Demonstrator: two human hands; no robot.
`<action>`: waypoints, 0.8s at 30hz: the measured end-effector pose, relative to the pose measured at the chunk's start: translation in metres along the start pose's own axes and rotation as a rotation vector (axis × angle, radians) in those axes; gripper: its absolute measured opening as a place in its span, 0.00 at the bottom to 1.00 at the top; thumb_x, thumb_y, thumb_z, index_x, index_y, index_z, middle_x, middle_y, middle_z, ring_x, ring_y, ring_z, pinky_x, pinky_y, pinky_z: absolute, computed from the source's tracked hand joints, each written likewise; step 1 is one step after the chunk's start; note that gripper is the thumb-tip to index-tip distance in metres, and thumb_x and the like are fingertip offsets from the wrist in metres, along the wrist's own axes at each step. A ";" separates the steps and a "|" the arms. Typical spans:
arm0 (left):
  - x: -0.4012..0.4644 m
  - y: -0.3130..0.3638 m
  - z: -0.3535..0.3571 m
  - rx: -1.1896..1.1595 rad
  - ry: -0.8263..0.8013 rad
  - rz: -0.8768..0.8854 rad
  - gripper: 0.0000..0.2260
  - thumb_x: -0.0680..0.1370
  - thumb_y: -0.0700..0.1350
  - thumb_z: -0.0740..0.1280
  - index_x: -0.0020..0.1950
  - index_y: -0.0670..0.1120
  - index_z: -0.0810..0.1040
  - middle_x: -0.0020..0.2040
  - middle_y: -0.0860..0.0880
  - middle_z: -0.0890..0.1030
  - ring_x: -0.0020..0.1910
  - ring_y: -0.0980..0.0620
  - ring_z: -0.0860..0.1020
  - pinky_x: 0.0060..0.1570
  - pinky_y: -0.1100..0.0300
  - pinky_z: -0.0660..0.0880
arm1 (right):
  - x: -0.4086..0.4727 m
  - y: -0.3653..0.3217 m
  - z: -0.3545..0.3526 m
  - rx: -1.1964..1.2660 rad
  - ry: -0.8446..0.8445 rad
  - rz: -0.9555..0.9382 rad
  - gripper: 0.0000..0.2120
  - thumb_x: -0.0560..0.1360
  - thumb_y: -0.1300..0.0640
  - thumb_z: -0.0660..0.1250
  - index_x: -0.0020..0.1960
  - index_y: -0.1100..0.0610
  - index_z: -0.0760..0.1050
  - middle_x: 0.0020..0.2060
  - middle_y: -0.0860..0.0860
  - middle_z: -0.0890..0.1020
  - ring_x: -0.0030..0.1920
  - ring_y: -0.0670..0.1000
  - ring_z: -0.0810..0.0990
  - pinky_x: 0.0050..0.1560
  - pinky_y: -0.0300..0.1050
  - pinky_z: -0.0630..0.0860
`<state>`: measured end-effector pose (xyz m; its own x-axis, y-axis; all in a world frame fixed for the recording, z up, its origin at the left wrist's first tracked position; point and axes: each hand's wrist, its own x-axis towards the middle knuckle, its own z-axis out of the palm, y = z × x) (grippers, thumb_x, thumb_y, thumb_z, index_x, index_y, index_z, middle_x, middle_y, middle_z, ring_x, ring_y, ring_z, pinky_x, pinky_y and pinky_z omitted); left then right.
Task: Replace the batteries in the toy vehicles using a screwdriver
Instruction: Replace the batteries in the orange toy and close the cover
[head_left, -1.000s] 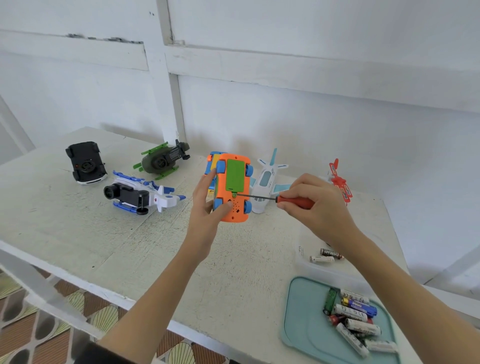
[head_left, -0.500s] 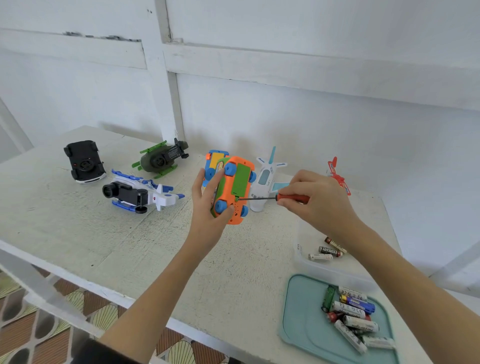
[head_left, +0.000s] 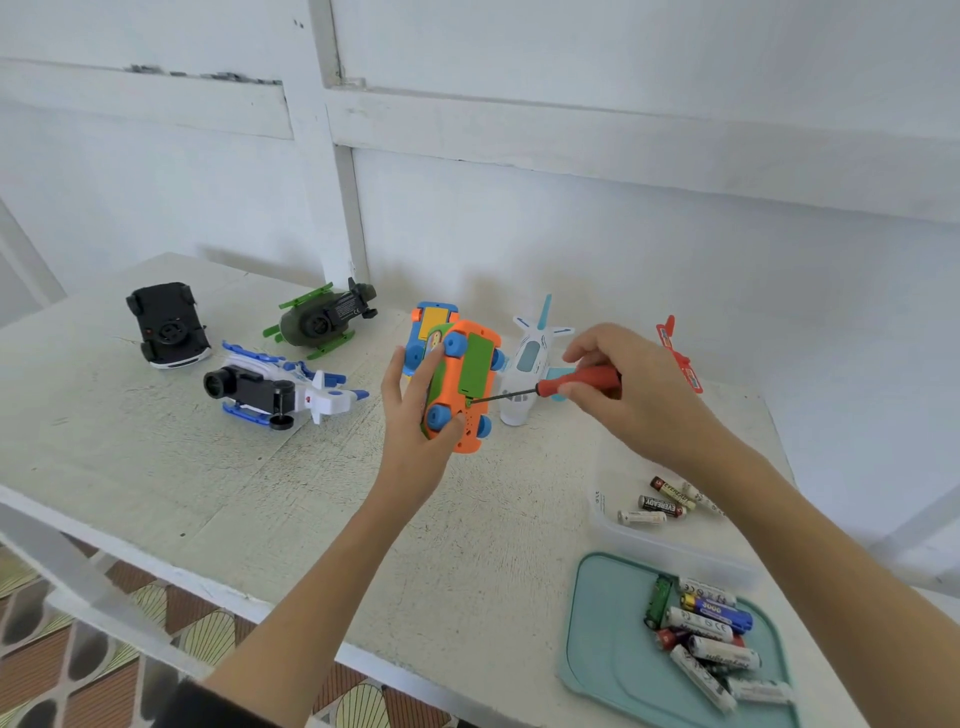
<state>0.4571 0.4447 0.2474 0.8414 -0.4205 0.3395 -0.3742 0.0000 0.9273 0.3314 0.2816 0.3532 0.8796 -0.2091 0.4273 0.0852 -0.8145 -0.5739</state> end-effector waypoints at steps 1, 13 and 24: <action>0.000 0.000 0.000 0.007 0.003 0.004 0.33 0.76 0.29 0.63 0.67 0.65 0.63 0.77 0.53 0.50 0.65 0.69 0.64 0.49 0.75 0.73 | 0.001 -0.001 0.001 -0.016 0.012 0.008 0.06 0.74 0.61 0.68 0.49 0.60 0.73 0.33 0.43 0.77 0.36 0.45 0.77 0.38 0.34 0.70; -0.001 0.000 0.004 0.018 0.001 0.006 0.34 0.76 0.28 0.63 0.66 0.66 0.63 0.76 0.53 0.51 0.68 0.63 0.63 0.50 0.76 0.72 | 0.001 -0.003 0.013 -0.057 0.007 0.054 0.06 0.79 0.56 0.60 0.51 0.55 0.63 0.26 0.31 0.74 0.30 0.40 0.73 0.31 0.35 0.64; -0.001 0.002 0.003 -0.013 0.032 -0.018 0.34 0.76 0.28 0.63 0.66 0.65 0.63 0.74 0.55 0.52 0.64 0.73 0.63 0.49 0.76 0.72 | 0.003 0.000 0.015 -0.121 -0.020 0.100 0.10 0.79 0.51 0.60 0.44 0.57 0.64 0.22 0.32 0.74 0.31 0.29 0.71 0.30 0.34 0.62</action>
<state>0.4546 0.4420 0.2481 0.8601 -0.3915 0.3271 -0.3538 0.0042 0.9353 0.3409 0.2892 0.3443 0.8900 -0.2825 0.3580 -0.0591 -0.8499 -0.5237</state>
